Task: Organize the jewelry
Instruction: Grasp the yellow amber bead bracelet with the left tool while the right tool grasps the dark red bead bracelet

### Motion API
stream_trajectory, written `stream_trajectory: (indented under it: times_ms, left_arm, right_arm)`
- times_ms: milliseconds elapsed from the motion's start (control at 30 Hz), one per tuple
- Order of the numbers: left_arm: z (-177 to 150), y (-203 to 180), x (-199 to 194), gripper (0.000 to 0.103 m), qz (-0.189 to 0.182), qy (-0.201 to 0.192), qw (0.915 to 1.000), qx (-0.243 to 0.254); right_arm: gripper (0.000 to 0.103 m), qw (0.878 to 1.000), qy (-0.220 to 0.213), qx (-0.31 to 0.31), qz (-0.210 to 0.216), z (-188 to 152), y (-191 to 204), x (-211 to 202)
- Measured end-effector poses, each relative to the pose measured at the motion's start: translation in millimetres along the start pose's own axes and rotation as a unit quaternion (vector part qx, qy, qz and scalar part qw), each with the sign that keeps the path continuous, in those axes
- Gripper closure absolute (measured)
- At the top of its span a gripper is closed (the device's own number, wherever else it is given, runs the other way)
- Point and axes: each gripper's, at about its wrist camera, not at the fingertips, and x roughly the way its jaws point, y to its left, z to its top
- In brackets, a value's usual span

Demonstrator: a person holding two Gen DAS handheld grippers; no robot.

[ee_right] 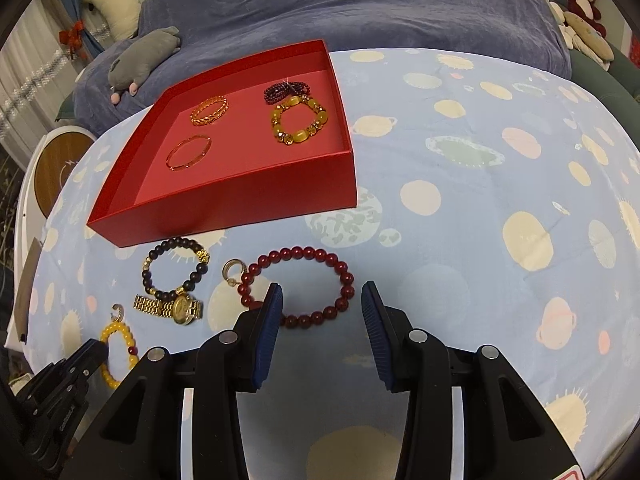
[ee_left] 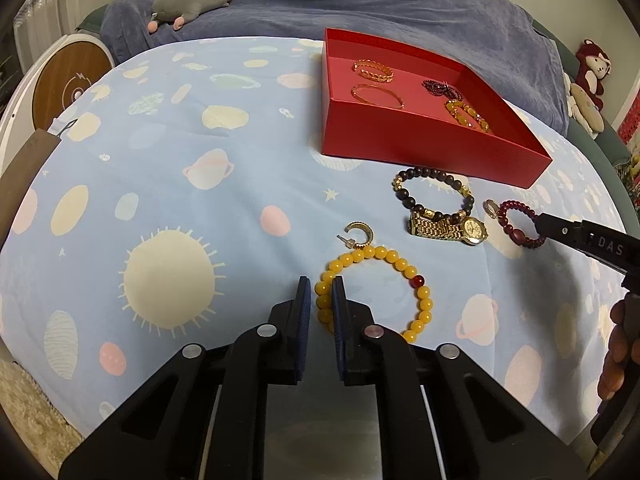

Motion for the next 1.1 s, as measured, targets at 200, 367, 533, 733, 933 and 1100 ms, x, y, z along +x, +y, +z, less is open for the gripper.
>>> stream_trajectory:
  times_ms: [200,367,533,733,933,1100]
  left_arm:
    - [0,0,0,0.093,-0.002,0.000,1.0000,-0.001]
    - [0,0,1,0.092,-0.001,0.000,1.0000,0.001]
    - [-1,-5,0,0.081,-0.005,0.000,0.9999,0.013]
    - [-1,-10,1,0.077,-0.001,0.001,0.9996,0.027]
    - [0,-3,1,0.096,-0.003,0.001,0.9999,0.010]
    - [0,-3,0,0.096,-0.014,0.003,0.9998,0.011]
  right_arm:
    - [0.068,1.000,0.013,0.000,-0.009,4,-1,14]
    - [0.081,0.999,0.008,-0.031,-0.034,1,4,14]
    - [0.095,0.999,0.010,-0.039,-0.036,-8,2,8]
    - [0.095,0.999,0.016,-0.020,-0.019,-29,-3,-5]
    - [0.095,1.000,0.022,-0.008,-0.004,-54,-4,-20]
    - [0.096,1.000,0.029,-0.001,0.006,-67,-3,-29]
